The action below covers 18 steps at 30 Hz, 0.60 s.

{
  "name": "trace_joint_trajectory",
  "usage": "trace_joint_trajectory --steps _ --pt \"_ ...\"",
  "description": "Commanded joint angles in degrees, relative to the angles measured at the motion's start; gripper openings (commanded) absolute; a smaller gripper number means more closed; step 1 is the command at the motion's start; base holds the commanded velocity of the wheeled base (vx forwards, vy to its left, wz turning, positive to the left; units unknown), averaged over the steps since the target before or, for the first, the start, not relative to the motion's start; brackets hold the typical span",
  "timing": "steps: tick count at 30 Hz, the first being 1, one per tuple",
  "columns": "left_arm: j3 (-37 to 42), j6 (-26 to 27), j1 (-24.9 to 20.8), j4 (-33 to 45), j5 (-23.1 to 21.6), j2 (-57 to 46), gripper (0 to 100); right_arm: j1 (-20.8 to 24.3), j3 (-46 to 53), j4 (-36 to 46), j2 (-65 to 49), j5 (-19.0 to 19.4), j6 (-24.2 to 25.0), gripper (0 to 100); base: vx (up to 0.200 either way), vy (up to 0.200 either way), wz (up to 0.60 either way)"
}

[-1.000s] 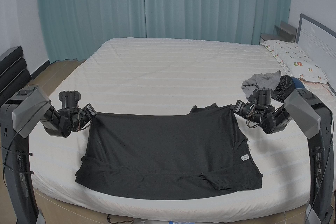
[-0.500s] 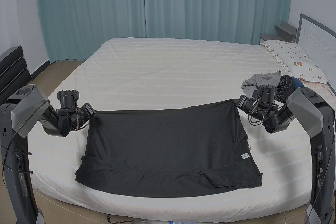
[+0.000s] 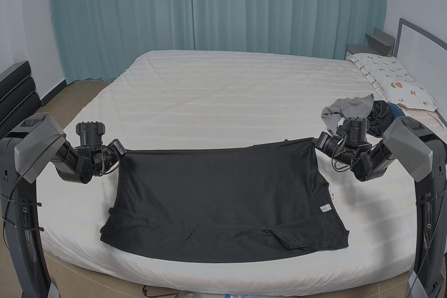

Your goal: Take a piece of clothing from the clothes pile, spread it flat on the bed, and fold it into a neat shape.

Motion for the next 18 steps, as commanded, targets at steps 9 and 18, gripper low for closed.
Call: trace_joint_trajectory --steps 9,18 --pt "7.21 0.37 0.03 -3.5 -0.34 -3.53 0 -1.17 9.89 -0.38 -6.49 2.3 0.29 0 0.0 0.0 0.0" --pt "15.29 0.46 0.03 -8.42 -0.25 -7.92 0 -2.13 21.49 -7.85 -10.62 4.58 0.38 0 0.0 0.0 0.0"
